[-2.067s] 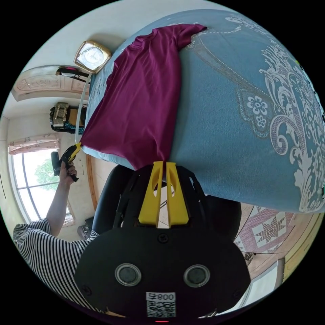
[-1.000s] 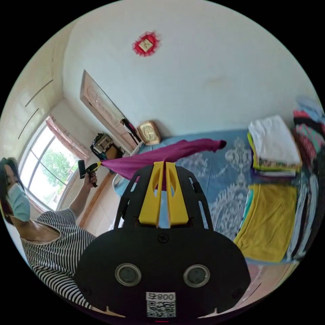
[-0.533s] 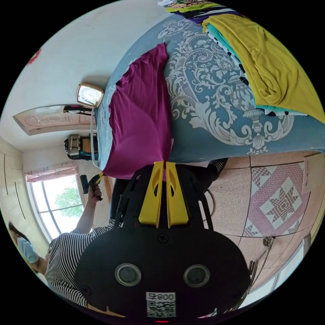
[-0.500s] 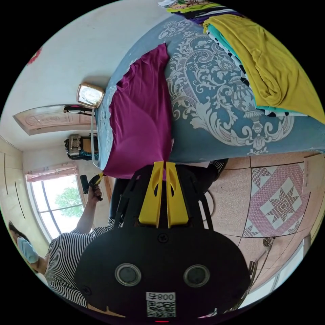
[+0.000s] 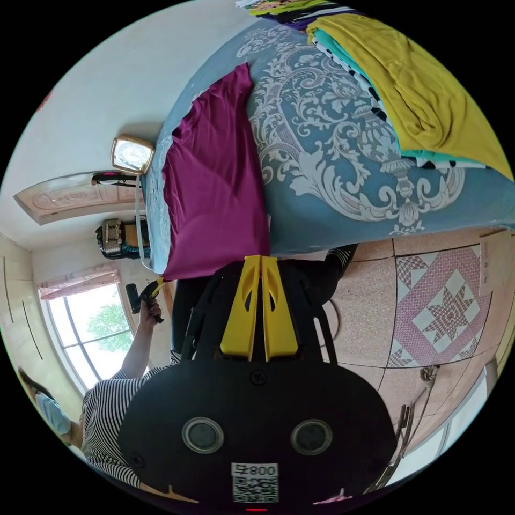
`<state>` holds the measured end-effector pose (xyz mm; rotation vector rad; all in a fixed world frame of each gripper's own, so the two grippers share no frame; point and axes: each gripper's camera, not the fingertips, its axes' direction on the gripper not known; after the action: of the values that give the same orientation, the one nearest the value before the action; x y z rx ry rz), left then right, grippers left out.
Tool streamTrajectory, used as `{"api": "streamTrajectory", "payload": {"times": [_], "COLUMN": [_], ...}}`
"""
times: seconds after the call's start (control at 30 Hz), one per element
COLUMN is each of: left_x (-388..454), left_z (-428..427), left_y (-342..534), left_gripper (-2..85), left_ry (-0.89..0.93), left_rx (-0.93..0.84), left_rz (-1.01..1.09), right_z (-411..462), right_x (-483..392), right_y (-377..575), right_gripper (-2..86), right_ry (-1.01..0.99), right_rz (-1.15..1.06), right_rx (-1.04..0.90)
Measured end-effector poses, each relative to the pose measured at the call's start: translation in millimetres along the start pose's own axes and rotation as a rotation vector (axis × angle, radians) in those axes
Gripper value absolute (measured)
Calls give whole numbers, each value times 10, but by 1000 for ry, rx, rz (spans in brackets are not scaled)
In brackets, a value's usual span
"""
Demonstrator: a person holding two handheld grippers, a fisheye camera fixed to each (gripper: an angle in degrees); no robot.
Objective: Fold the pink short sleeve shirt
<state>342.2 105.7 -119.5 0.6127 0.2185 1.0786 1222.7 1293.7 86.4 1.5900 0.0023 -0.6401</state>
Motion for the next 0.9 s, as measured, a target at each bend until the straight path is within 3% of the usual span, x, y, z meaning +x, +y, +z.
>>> {"api": "streamTrajectory", "payload": {"times": [0.37,0.67,0.77,0.9], "left_x": [-742,-1037,-1445,-1905], "left_z": [33,837,1057,910], "left_y": [198,-344,-402,-419], "left_gripper": [11,2,1,1], "left_ry": [9,-132,-264,-230], "left_rx": [92,-26,-91,-3], "left_rz": [-16,52,-7,-55], "right_z": [184,1018,1124,1106], "right_x": [21,-378,-190,-27], "right_y": [-57,-599,-660,-631], "right_gripper": [0,0,0,0], "right_ry": [14,226,151,68], "right_rz": [-34,-106,-56,-7], "right_rx": [61,-44,-27,51]}}
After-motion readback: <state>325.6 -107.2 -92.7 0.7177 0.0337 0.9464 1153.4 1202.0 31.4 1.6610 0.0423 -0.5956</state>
